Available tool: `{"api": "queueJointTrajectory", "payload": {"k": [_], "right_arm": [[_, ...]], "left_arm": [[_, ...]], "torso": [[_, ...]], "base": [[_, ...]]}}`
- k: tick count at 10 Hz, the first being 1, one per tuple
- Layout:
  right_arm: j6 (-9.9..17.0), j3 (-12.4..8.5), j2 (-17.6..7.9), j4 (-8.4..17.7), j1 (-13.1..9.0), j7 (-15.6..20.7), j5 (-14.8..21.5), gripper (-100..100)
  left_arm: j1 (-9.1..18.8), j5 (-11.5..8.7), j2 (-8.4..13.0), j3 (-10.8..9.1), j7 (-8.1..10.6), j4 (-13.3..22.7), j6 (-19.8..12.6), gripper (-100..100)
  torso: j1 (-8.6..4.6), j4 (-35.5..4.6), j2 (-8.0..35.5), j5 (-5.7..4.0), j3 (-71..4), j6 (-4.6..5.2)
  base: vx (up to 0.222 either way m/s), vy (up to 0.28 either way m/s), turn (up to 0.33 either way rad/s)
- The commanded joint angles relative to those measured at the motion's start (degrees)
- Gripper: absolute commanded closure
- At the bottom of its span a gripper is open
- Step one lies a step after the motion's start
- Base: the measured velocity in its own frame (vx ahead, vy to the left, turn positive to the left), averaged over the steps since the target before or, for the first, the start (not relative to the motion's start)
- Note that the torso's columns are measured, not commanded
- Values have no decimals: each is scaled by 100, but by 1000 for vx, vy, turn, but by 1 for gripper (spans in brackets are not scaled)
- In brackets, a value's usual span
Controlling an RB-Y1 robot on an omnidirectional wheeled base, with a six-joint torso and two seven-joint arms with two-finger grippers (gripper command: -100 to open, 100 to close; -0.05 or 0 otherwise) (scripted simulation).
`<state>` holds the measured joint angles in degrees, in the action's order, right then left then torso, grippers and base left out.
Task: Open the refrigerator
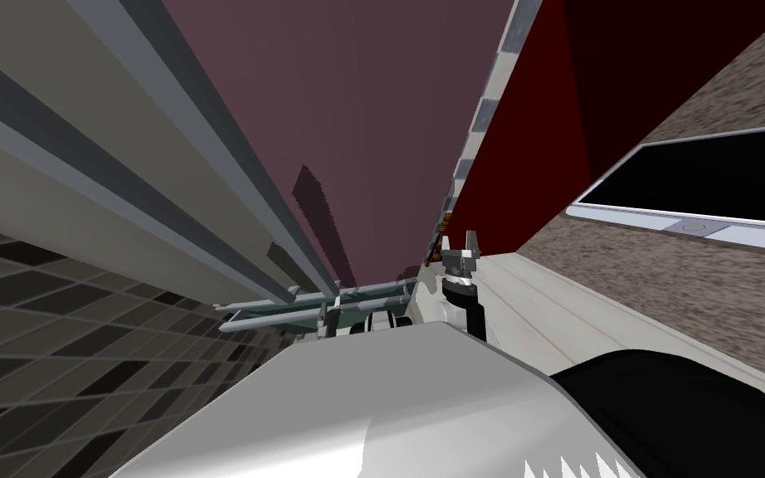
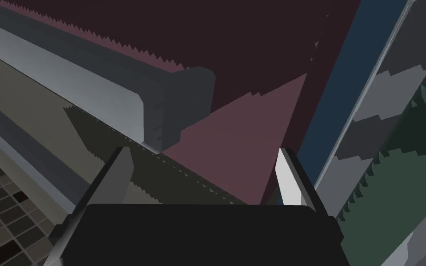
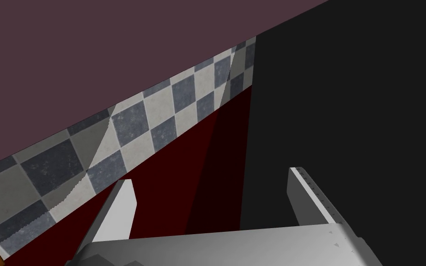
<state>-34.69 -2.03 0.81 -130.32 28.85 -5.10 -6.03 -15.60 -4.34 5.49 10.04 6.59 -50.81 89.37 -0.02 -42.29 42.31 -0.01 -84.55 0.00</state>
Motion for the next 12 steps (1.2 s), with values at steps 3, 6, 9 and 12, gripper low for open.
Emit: {"api": "queueJointTrajectory", "payload": {"k": [3,6,9,12], "right_arm": [[0,0,0,0,0,0,0,0],[0,0,0,0,0,0,0,0],[0,0,0,0,0,0,0,0],[0,0,0,0,-1,0,0,0]], "left_arm": [[-5,-31,-551,42,51,-35,632,-100],[-14,-38,-809,52,63,-65,902,-100],[169,-55,-785,42,10,-210,539,-100],[329,-72,-799,36,-34,-383,219,-100]], "torso": [[3,1,-3,1,-2,0],[3,1,-2,0,-1,0],[5,-1,4,1,2,0],[0,0,-1,0,-1,0]], "base": [[0,0,0],[0,0,0],[-25,6,18],[-44,6,18]]}}
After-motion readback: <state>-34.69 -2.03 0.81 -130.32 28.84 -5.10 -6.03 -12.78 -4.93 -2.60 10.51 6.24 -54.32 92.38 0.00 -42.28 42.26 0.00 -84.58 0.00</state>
